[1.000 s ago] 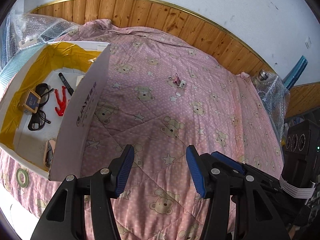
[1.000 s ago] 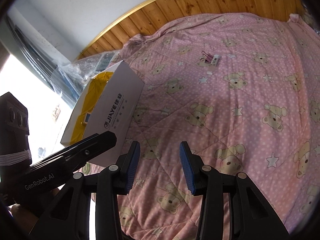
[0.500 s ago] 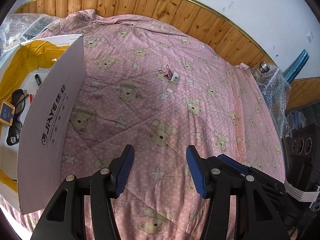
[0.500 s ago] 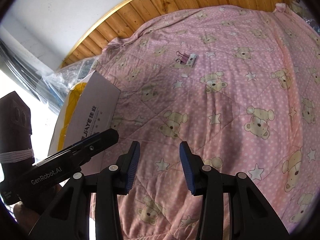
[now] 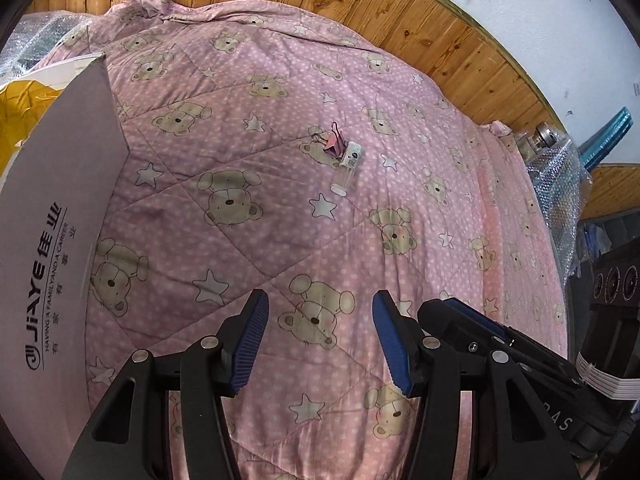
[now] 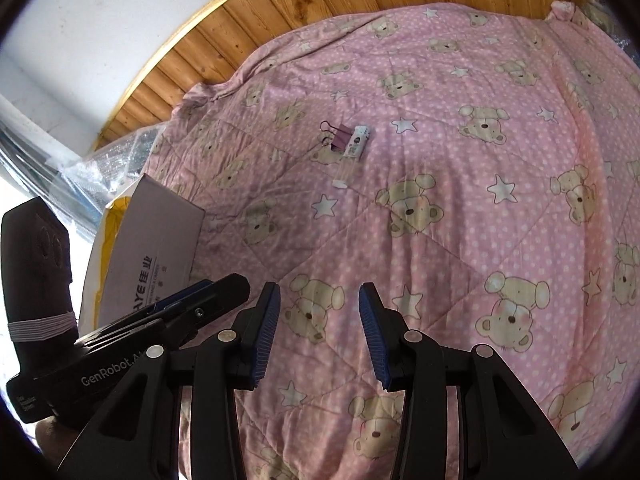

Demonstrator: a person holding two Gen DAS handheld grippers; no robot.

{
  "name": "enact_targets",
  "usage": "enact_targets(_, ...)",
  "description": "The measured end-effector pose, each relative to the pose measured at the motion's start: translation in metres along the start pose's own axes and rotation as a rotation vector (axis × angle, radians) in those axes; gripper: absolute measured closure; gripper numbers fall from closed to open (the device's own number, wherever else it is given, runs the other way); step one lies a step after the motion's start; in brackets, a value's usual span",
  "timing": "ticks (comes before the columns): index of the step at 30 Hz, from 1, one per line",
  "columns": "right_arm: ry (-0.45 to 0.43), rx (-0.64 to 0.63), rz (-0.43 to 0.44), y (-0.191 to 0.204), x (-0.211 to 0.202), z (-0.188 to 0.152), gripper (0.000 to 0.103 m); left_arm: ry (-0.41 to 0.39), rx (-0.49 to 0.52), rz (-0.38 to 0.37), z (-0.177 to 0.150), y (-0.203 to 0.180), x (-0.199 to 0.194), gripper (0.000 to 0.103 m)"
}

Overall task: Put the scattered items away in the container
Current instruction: 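Withdraw both tools from the box toward the pink clip and small bottle, then grasp the pink binder clip with the left tool while the right grasps the clear bottle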

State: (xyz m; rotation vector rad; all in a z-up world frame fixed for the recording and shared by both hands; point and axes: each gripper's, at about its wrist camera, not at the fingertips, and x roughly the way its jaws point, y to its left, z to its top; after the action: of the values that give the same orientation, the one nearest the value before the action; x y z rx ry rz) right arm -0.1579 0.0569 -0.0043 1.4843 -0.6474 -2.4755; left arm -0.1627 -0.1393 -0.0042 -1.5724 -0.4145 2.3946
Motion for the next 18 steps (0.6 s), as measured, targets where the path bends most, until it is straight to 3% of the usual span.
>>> enact_targets(18,0.054,0.015,-0.010,-0.019,0.064,0.070,0.059,-0.002,-0.091,0.019,0.086,0.007,0.062,0.047)
